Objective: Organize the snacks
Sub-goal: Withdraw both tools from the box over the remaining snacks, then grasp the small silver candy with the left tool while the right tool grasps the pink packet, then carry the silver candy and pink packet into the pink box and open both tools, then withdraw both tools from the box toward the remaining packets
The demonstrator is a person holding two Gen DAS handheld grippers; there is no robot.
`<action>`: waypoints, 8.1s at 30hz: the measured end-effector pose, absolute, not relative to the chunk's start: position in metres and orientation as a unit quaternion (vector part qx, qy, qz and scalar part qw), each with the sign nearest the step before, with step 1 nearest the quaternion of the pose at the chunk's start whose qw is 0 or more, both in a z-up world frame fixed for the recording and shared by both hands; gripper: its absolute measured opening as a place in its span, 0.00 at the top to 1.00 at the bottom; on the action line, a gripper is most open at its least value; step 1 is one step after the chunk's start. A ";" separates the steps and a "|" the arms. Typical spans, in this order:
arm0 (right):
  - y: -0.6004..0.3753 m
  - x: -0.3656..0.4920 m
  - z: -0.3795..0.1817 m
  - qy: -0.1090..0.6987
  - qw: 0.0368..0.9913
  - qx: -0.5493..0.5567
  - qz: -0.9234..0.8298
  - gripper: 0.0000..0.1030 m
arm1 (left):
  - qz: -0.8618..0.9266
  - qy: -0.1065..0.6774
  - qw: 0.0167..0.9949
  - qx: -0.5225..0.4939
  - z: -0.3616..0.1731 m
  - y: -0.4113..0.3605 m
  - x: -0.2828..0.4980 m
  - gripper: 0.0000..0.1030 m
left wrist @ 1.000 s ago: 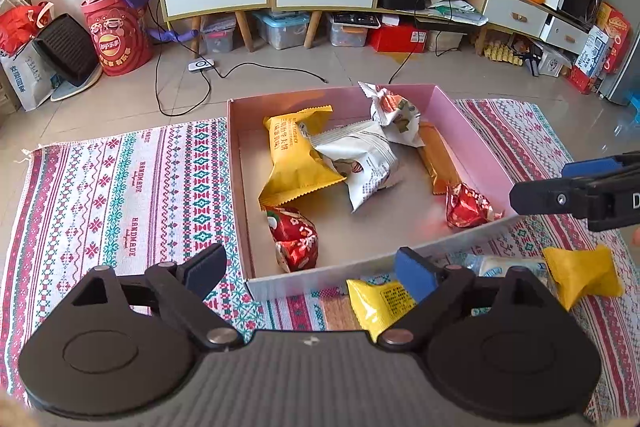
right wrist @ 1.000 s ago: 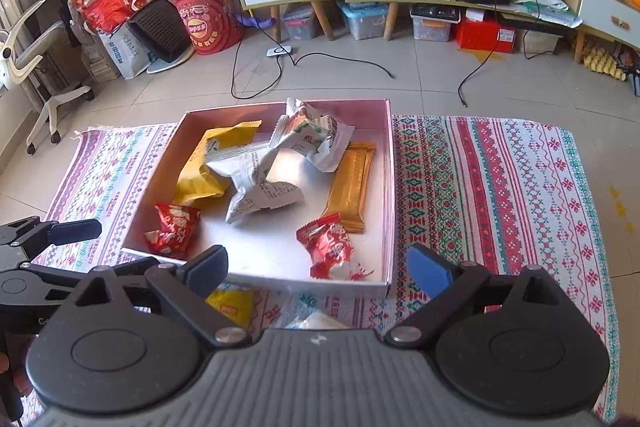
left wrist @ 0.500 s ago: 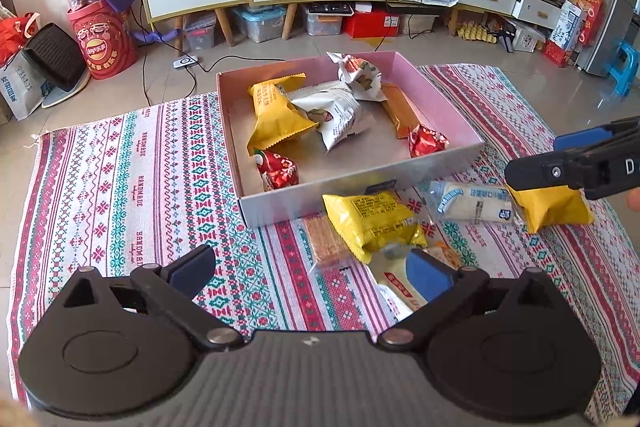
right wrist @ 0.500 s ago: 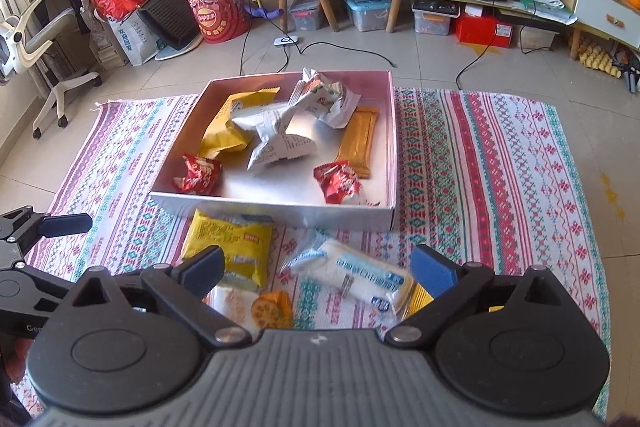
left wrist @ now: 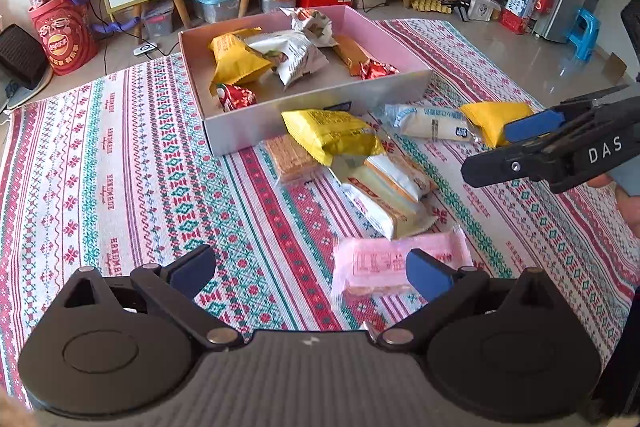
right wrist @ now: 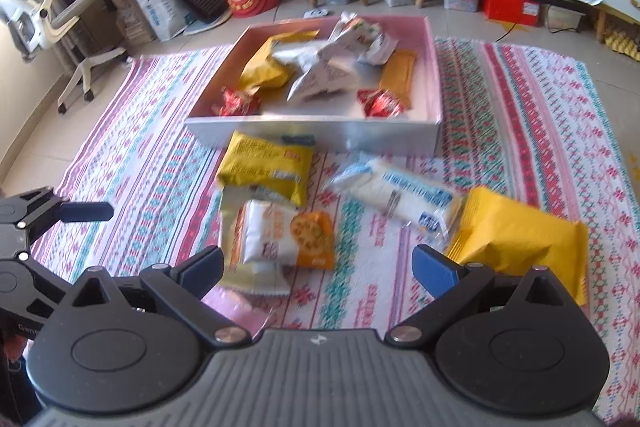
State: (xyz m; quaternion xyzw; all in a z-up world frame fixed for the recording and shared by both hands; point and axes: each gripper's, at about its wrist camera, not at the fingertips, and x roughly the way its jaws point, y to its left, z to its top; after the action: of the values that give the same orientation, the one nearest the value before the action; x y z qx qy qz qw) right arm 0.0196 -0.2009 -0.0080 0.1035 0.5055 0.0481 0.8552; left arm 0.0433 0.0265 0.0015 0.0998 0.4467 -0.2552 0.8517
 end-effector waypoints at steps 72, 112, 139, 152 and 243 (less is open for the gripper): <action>-0.100 -0.011 -0.041 0.520 0.820 -0.092 0.222 0.67 | -0.293 0.497 0.796 0.184 -0.033 0.034 0.022 0.61; -0.130 0.007 0.001 0.468 0.863 -0.028 0.187 0.72 | -0.251 0.459 0.842 0.133 0.008 0.034 0.038 0.68; -0.219 0.108 0.005 0.456 0.887 0.061 0.035 0.72 | -0.225 0.417 0.876 0.090 0.035 -0.028 0.142 0.68; -0.250 0.149 -0.012 0.454 0.887 0.088 0.003 0.72 | -0.250 0.418 0.868 0.101 0.015 -0.070 0.182 0.68; -0.193 0.058 -0.025 0.514 0.846 0.136 0.034 0.02 | -0.229 0.482 0.835 0.136 -0.017 -0.008 0.064 0.00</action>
State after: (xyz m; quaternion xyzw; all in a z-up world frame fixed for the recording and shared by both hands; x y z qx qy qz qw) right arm 0.0578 -0.1926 -0.0254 0.1364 0.5140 0.0342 0.8462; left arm 0.0637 -0.0085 -0.0174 0.1362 0.4820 -0.2288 0.8347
